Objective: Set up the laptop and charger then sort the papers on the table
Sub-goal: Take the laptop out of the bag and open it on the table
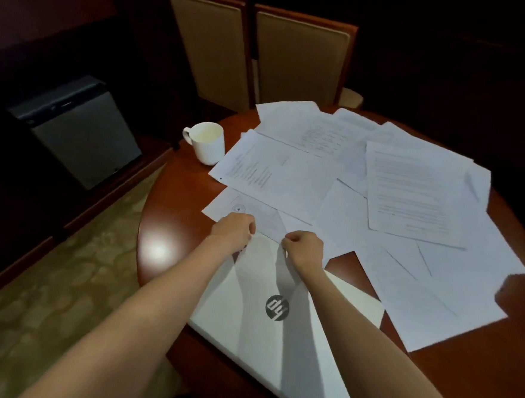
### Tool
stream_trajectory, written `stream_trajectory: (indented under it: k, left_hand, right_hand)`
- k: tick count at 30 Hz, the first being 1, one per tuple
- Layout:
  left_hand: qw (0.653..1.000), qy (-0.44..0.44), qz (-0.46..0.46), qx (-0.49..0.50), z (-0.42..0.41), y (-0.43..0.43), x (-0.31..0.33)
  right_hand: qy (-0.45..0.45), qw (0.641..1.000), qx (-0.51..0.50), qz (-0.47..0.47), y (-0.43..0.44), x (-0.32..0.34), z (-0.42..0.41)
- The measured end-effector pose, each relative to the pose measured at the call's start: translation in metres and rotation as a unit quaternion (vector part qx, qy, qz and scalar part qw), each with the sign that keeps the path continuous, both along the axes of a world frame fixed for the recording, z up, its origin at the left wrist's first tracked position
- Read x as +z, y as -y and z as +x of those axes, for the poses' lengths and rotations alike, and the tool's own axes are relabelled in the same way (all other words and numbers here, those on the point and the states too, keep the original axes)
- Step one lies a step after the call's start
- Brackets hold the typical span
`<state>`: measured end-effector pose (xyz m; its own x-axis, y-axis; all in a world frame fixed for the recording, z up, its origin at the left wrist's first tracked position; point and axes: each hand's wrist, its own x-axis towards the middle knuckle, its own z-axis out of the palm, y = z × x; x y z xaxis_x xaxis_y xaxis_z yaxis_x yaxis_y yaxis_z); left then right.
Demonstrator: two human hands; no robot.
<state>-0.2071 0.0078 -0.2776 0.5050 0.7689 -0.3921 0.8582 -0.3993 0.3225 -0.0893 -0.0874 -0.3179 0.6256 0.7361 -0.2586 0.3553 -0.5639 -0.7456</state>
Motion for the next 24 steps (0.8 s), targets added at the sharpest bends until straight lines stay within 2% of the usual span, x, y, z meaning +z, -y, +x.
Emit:
stream_trajectory:
  k: [4, 7, 10, 14, 19, 24]
  left_hand:
    - [0.999, 0.011, 0.023, -0.044, -0.007, -0.023, 0.002]
    - [0.993, -0.047, 0.024, -0.109, -0.015, -0.034, -0.006]
    - [0.985, -0.103, -0.005, -0.139, -0.026, -0.038, -0.018]
    - [0.986, -0.069, -0.052, -0.146, -0.042, -0.045, -0.032]
    - [0.974, -0.076, -0.009, -0.215, -0.037, -0.058, -0.043]
    - [0.970, -0.095, -0.002, -0.224, -0.007, -0.081, -0.042]
  right_hand:
    - [0.093, 0.992, 0.046, -0.073, 0.005, -0.003, -0.005]
    - [0.181, 0.971, 0.082, -0.132, 0.004, -0.005, -0.008]
    - [0.231, 0.956, 0.095, -0.154, 0.001, -0.010, -0.018]
    - [0.228, 0.956, 0.079, -0.165, -0.002, -0.018, -0.022]
    - [0.237, 0.957, 0.073, -0.151, -0.002, -0.014, -0.019]
    - [0.258, 0.956, 0.056, -0.129, -0.002, -0.009, -0.023]
